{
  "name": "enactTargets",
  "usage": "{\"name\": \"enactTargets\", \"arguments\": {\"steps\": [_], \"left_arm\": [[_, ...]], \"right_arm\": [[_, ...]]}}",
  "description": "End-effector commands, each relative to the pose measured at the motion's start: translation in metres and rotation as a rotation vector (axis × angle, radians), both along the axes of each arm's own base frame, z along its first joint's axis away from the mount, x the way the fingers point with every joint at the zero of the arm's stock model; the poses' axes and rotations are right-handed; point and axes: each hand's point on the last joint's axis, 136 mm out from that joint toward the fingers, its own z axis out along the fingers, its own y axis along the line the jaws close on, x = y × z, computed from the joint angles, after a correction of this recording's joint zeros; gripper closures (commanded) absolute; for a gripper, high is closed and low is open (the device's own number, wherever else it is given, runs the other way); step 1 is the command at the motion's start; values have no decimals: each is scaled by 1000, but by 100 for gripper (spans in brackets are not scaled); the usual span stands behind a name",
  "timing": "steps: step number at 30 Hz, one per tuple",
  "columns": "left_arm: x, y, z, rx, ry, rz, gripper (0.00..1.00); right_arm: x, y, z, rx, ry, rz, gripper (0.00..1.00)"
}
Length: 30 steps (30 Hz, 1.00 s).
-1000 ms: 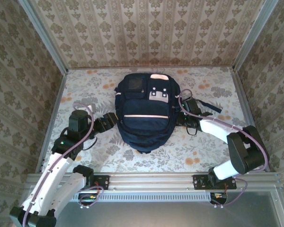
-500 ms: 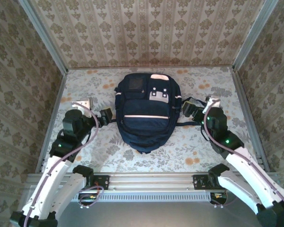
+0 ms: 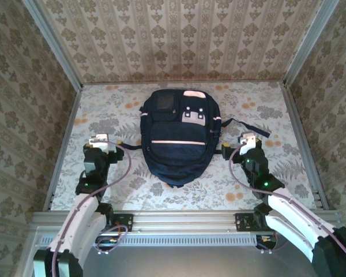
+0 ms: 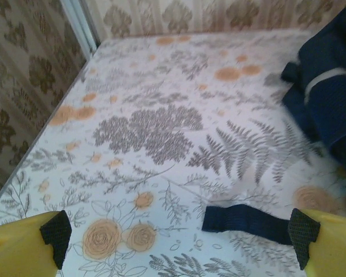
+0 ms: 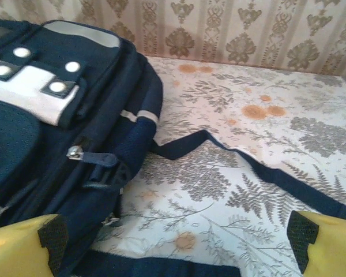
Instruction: Pack books, pencil case, and school supplies into a backpack
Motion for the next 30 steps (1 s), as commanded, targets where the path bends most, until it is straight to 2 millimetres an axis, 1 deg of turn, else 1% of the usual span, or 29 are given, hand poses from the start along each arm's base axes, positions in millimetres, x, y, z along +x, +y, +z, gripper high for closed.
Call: {"name": "enactTargets", "arguments": {"steps": [1, 2, 4, 6, 8, 10, 11, 12, 14, 16, 17, 18, 19, 20, 22, 23, 25, 26, 28, 30], "left_arm": [[13, 7, -11, -36, 11, 28, 0], [17, 6, -22, -44, 47, 19, 0], [24, 2, -34, -42, 103, -6, 0], [39, -6, -36, -22, 124, -60, 0], [53, -8, -38, 7, 132, -68, 0], [64, -5, -31, 33, 72, -54, 0], [69, -5, -22, 40, -3, -54, 0], [72, -5, -17, 43, -63, -53, 0], [77, -6, -15, 60, -119, -62, 0], [81, -5, -25, 66, -144, -69, 0], [79, -3, -34, 60, -162, -62, 0], [78, 1, -33, 70, -218, -43, 0], [75, 2, -33, 67, -220, -39, 0], [76, 1, -39, 53, -167, -48, 0], [92, -6, -44, 49, -101, -94, 0], [98, -8, -46, 49, -64, -107, 0], [104, -3, -47, 28, -30, -93, 0], [104, -2, -47, 20, -29, -91, 0], [104, -1, -48, 15, -25, -90, 0], [104, -1, -48, 13, -24, -91, 0]], "right_arm": [[17, -17, 32, -54, -109, -97, 0], [20, -24, 28, -56, -96, -129, 0], [22, -34, 20, -35, -83, -162, 0], [24, -37, 13, -16, -71, -158, 0], [24, -36, 8, -49, -54, -135, 0], [24, -40, 3, -55, -56, -146, 0], [23, -42, 0, -62, -55, -145, 0], [23, -46, -3, -66, -51, -155, 0], [26, -52, -8, -55, -47, -174, 0], [28, -57, -13, -39, -51, -197, 0], [29, -61, -13, -24, -72, -214, 0], [29, -63, -13, -26, -82, -222, 0], [30, -63, -13, -30, -85, -215, 0], [31, -66, -13, -30, -89, -211, 0], [33, -77, -14, -15, -87, -234, 0], [34, -87, -16, 4, -75, -269, 0], [35, -105, -19, 47, -48, -337, 0], [38, -110, -20, 60, -33, -354, 0], [48, -111, -21, 66, -28, -339, 0], [60, -103, -22, 67, -32, -277, 0]]}}
